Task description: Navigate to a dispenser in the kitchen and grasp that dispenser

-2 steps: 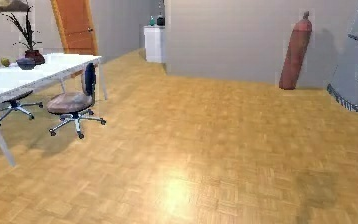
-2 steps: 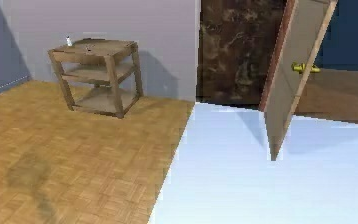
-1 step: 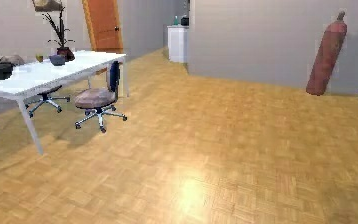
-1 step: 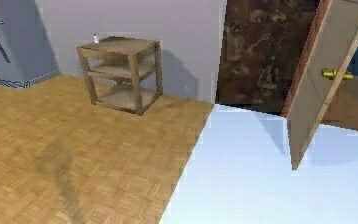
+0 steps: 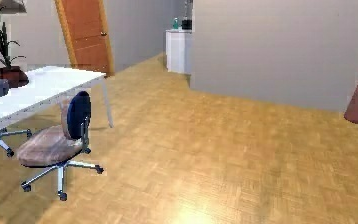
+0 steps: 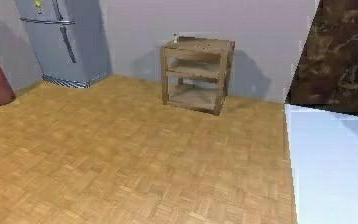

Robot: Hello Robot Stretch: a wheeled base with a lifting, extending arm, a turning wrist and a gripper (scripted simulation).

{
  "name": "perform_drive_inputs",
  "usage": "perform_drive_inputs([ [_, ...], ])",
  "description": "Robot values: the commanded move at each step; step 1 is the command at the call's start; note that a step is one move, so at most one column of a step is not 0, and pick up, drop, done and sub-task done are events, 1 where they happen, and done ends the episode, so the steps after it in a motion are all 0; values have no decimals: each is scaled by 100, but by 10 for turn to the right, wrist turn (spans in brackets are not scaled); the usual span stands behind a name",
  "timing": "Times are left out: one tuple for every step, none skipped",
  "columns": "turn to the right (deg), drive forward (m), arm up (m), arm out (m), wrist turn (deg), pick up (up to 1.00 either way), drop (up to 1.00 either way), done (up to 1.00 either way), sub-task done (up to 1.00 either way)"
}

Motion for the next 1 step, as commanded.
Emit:
perform_drive_inputs([
  [0,100,0,0,0,0,0,0,0],
])
